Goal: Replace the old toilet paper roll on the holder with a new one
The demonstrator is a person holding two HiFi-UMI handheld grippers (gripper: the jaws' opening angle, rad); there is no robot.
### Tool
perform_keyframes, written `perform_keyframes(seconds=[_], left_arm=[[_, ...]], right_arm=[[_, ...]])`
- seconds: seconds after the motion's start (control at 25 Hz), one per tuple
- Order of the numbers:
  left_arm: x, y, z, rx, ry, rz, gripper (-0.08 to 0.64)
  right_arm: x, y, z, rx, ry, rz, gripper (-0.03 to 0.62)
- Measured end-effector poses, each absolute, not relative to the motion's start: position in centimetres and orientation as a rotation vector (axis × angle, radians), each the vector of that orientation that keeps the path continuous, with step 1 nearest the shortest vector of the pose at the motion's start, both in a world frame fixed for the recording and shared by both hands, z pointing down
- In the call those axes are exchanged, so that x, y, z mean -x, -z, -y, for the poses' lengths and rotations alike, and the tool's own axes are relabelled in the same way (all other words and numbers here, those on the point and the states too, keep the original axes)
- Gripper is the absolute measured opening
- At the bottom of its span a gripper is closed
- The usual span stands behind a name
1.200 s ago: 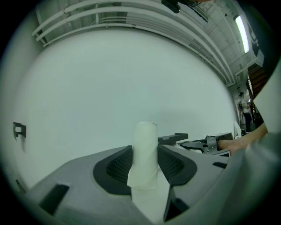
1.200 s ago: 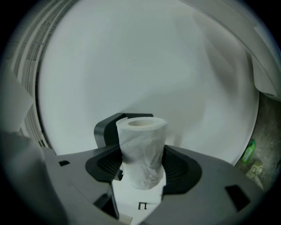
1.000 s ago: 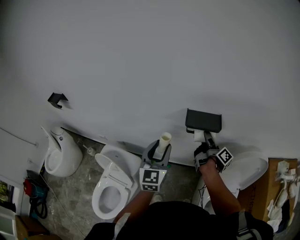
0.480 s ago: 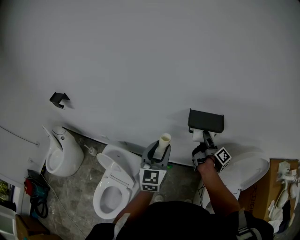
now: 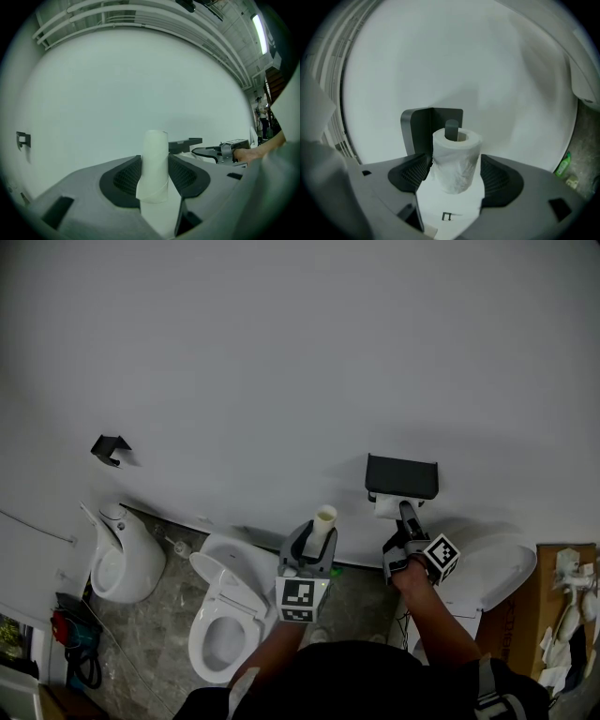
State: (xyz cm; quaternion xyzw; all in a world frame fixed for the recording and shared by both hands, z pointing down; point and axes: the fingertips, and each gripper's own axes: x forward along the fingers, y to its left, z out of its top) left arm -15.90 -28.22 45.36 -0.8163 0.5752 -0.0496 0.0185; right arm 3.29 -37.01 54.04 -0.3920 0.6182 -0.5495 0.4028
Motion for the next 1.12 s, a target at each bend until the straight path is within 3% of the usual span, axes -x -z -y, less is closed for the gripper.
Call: perform_keyframes(seconds=[0.28, 0.6, 0.72, 1.12], left_arm=[[14.7, -46.2, 28.1, 2.577, 0.157, -1.778, 0.176], [13.2, -47.4, 28.3, 2.631, 0.174, -1.736, 0.176], [12.7, -47.6, 28.1, 2.648, 0.179, -1.721, 0.176], [12.1, -46.9, 27.5, 2.693, 0.114, -1.664, 0.176]], right_arm=[[-4.8, -53.8, 33.4, 1.092, 1.259, -1.775, 0.318], [-5.9, -49.7, 31.3, 1.263, 0.834, -2.245, 0.309], [-6.2, -47.9, 30.7, 1.325, 0.662, -2.356, 0.194], [-7.2, -44.2, 29.5, 1.589, 0.074, -2.662, 0.047]])
